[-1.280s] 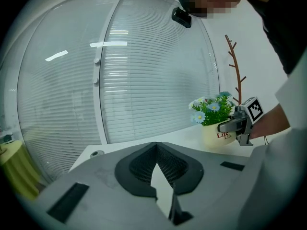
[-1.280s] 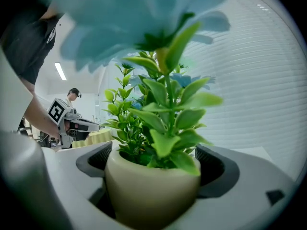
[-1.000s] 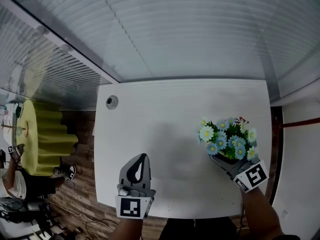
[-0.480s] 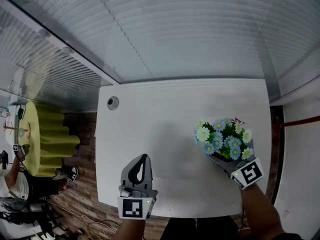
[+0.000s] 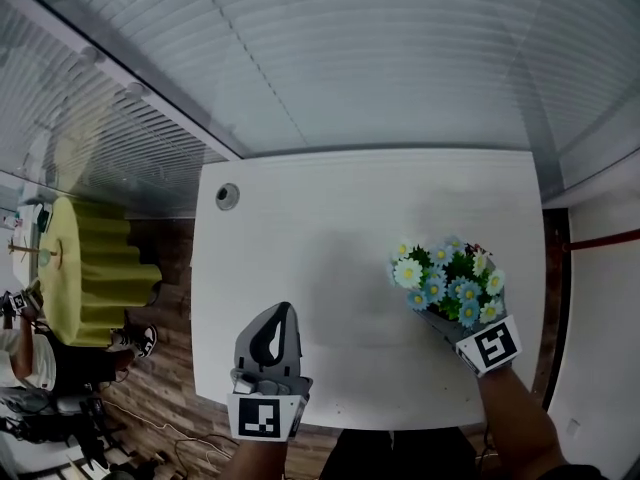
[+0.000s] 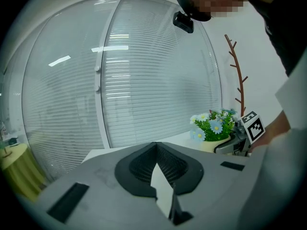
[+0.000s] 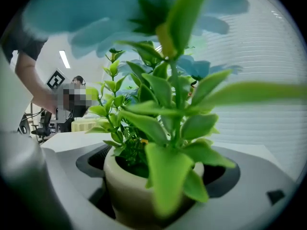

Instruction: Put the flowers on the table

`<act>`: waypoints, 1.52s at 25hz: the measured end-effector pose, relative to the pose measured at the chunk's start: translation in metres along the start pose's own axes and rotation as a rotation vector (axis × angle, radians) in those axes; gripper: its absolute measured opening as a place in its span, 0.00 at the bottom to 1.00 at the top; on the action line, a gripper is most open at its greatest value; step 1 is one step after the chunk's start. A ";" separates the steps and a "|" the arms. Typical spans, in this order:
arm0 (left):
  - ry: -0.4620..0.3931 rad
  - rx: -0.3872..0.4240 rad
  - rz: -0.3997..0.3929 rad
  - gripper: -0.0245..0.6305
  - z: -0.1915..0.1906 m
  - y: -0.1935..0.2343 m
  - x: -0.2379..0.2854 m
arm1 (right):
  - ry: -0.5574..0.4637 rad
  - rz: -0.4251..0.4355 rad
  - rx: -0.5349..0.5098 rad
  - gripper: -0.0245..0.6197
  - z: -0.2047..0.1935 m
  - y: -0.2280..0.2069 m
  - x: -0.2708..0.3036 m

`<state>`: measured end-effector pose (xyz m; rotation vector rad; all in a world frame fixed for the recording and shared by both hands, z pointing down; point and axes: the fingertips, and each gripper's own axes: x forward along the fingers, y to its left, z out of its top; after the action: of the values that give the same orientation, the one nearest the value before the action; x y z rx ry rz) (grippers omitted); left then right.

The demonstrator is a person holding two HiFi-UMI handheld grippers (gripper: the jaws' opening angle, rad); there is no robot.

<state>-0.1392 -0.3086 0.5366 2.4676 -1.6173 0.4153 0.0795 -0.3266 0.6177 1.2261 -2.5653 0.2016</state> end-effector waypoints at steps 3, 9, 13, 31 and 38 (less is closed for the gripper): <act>0.009 0.003 0.007 0.04 -0.004 0.001 -0.005 | 0.000 -0.005 -0.003 0.88 -0.002 0.001 0.001; 0.017 0.016 0.018 0.04 -0.009 0.004 -0.017 | 0.011 -0.011 -0.007 0.88 -0.009 0.008 0.001; 0.002 0.025 0.019 0.04 -0.005 0.002 -0.022 | -0.002 -0.009 -0.002 0.88 -0.011 0.006 0.002; -0.130 0.113 0.017 0.04 0.039 -0.009 -0.086 | -0.100 -0.057 0.016 0.88 0.027 0.024 -0.060; -0.122 0.082 0.033 0.04 0.057 -0.006 -0.110 | -0.102 -0.091 -0.025 0.88 0.063 0.046 -0.088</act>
<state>-0.1673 -0.2270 0.4483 2.5762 -1.7219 0.3491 0.0838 -0.2483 0.5301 1.3734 -2.5820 0.0892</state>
